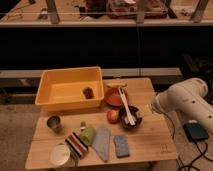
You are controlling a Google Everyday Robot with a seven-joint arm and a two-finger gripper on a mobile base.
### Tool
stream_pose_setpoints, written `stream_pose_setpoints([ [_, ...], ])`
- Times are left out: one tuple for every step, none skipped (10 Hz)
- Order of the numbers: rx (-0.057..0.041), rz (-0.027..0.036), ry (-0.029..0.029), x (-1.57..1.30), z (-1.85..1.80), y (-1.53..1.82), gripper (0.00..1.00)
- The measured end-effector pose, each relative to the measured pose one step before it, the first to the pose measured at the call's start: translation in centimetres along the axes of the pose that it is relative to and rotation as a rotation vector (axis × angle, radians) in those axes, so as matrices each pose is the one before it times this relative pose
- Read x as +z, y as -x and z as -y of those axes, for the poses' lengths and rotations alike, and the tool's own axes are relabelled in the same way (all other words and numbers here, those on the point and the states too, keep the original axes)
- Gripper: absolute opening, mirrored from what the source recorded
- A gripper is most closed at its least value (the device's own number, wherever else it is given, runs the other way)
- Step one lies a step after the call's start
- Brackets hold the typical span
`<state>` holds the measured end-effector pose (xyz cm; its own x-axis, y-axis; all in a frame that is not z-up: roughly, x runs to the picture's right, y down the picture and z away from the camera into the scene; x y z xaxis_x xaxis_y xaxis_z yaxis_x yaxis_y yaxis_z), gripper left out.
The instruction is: Place apple in table surface
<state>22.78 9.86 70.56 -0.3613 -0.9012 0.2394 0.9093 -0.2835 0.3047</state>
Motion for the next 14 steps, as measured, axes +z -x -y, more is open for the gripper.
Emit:
stream_pose_setpoints([
  [-0.00007,0.00007,0.00004,-0.001,0.001,0.002,0.80],
  [-0.00002,-0.00005,0.00005,-0.002,0.000,-0.002,0.80],
  [0.00005,0.00004,-0.00007,0.002,0.001,0.002,0.80],
  [-0.00007,-0.00003,0.00002,-0.001,0.000,-0.002,0.80],
  [0.00000,0.00005,0.00000,0.001,0.000,0.002,0.80],
  [0.00008,-0.00003,0.00000,0.000,-0.002,0.000,0.80],
  [0.00001,0.00005,0.00005,-0.001,-0.001,0.001,0.80],
  [-0.00015,-0.00004,-0.00013,0.002,0.005,-0.006,0.80],
  [-0.00255,-0.00304,-0.00291,-0.018,0.071,-0.131,0.80],
  [-0.02091,-0.00582,-0.00264,0.061,0.187,-0.448,0.80],
  [-0.03233,-0.00711,-0.00364,0.298,0.732,-1.004,0.80],
  [-0.03999,-0.00679,-0.00565,0.620,1.323,-1.431,0.80],
  [-0.02710,-0.00457,-0.00595,0.687,1.391,-1.394,0.80],
  [-0.02257,-0.00327,-0.00943,0.669,1.410,-1.298,0.80],
])
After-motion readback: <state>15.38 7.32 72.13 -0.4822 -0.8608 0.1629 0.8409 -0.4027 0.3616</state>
